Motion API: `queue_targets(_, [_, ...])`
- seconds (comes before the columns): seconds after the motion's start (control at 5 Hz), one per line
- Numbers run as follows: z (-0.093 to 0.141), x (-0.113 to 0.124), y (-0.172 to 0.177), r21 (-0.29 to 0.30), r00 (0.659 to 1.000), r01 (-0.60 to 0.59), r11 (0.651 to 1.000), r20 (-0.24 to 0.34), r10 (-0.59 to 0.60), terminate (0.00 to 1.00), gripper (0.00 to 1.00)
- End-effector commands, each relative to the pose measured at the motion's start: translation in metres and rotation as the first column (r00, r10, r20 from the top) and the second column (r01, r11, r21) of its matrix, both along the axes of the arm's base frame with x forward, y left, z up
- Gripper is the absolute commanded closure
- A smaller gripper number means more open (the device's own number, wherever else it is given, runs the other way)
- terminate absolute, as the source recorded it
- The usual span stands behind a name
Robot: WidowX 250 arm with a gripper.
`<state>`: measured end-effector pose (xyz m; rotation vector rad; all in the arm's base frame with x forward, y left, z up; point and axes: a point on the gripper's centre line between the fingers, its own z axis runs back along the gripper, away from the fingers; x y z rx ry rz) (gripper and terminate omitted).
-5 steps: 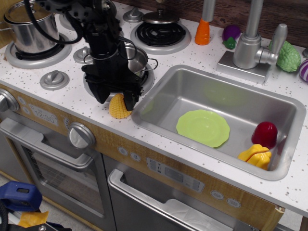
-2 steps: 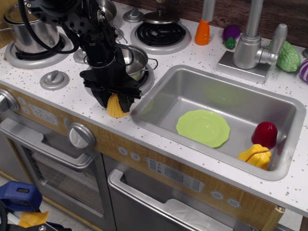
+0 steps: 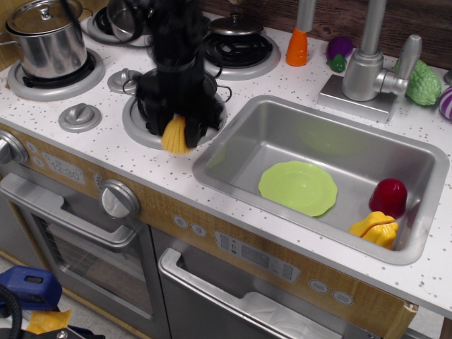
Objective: Put corn in pan which is on stove
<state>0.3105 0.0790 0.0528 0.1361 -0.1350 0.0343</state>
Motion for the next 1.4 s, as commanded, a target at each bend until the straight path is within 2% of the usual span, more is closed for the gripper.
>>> queue_targets(0.0, [0.049, 0.005, 0.008, 0.022, 0.997, -0.034, 0.999, 0.064, 0.032, 0.0, 1.0])
queue_targets(0.2, [0.058, 0.016, 0.018, 0.08, 0.994, 0.049, 0.996, 0.093, -0.056, 0.0, 1.0])
queue_targets(0.4, [0.053, 0.027, 0.034, 0.045, 0.985, 0.113, 0.993, 0.125, -0.118, 0.0, 1.0])
queue_targets(0.6, [0.044, 0.04, 0.047, 0.055, 0.961, 0.216, 0.975, 0.164, -0.222, 0.0, 1.0])
queue_targets(0.8, [0.041, 0.046, 0.056, 0.014, 0.934, 0.325, 0.946, 0.153, -0.323, 0.0, 0.0])
queue_targets(1.0, [0.041, 0.046, 0.063, -0.011, 0.909, 0.396, 0.918, 0.145, -0.39, 0.0, 0.0])
queue_targets(1.2, [0.041, 0.046, 0.063, -0.011, 0.909, 0.396, 0.918, 0.145, -0.39, 0.0, 0.0])
